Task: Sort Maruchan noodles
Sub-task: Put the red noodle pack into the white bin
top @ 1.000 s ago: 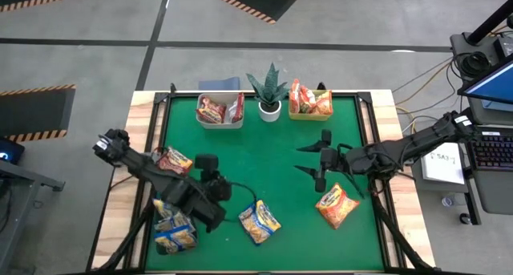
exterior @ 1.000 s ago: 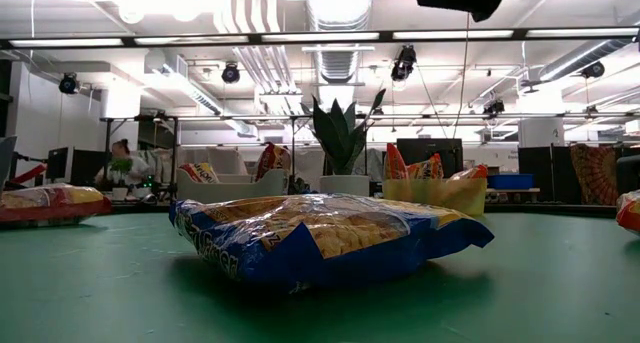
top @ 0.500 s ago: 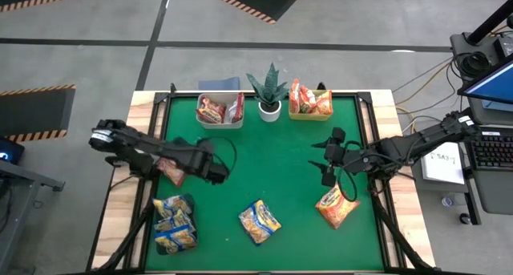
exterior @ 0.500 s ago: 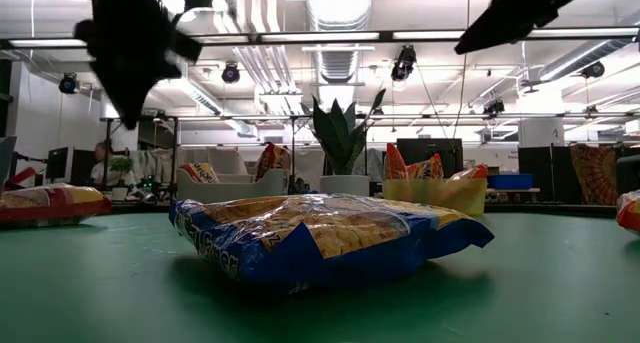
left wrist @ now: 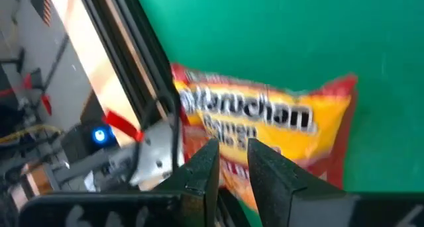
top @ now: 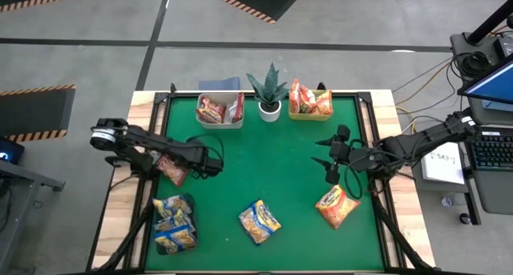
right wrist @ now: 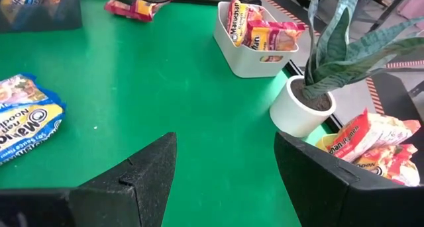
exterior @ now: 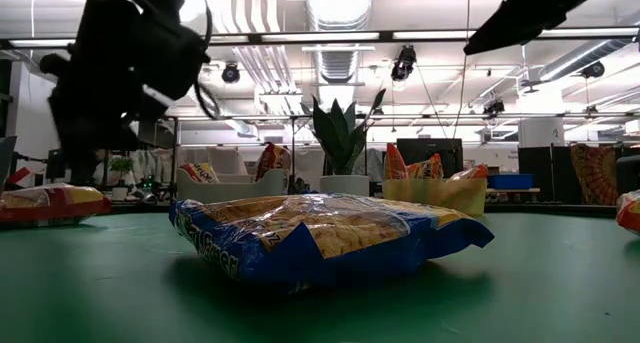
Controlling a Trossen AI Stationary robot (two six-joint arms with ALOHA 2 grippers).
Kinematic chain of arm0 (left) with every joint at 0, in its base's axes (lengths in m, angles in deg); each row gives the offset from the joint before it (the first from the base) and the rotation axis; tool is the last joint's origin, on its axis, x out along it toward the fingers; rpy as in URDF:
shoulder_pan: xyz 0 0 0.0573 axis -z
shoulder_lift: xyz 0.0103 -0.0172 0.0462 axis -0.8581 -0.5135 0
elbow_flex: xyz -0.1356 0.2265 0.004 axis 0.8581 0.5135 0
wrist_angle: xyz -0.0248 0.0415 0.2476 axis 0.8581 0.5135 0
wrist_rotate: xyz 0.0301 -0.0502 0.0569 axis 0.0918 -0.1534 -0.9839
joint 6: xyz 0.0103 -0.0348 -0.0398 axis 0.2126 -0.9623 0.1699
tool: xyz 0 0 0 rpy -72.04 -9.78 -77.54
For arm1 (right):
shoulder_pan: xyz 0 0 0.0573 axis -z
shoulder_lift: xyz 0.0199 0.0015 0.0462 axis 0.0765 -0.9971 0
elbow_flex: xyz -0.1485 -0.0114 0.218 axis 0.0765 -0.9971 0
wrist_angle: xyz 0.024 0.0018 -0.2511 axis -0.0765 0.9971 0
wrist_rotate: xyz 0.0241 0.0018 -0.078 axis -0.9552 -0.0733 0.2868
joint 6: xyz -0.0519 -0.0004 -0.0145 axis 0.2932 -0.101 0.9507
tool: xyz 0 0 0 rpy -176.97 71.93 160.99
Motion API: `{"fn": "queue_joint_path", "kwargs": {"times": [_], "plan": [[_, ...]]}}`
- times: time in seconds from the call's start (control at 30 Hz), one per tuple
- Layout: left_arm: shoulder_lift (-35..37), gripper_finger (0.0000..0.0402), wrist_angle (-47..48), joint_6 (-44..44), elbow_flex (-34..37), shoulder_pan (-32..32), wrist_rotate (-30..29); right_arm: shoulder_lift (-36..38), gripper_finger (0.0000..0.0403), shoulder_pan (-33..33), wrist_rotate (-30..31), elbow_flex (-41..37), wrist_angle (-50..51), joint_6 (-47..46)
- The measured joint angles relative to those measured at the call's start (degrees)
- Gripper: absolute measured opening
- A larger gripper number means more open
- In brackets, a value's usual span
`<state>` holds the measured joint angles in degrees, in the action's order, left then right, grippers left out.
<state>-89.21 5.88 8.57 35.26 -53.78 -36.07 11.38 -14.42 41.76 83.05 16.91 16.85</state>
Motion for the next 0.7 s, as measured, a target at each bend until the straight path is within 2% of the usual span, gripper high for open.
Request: {"fn": "queue_joint_path", "kwargs": {"times": [0.1, 0.27, 0.37, 0.47, 0.53, 0.7], "plan": [[0.0, 0.0054, -2.2, 0.0, 2.2, 0.2, 3.6, -0.1, 0.0242, 0.0, 0.0, -0.1, 0.0, 0.2], [0.0, 0.0043, -8.9, 0.7, 5.2, 0.2, 5.1, -0.1, 0.0242, 0.0, 0.0, -0.1, 0.0, 0.1], [0.0, 0.0041, -16.5, 2.8, 4.9, 0.2, 5.0, -0.1, 0.0242, 0.0, 0.0, -0.1, -0.1, -0.2], [0.0, 0.0040, -27.2, 5.4, 3.2, 0.2, 3.6, -0.1, 0.0242, 0.0, 0.0, -0.1, -0.3, -0.5], [0.0, 0.0040, -35.1, 10.1, 1.0, 0.3, 3.5, -0.1, 0.0242, 0.0, 0.0, -0.1, -0.3, -0.7], [0.0, 0.0040, -37.3, 21.1, -5.6, 0.3, 3.5, -0.2, 0.0242, 0.0, 0.0, -0.1, -0.3, -0.9]]}}
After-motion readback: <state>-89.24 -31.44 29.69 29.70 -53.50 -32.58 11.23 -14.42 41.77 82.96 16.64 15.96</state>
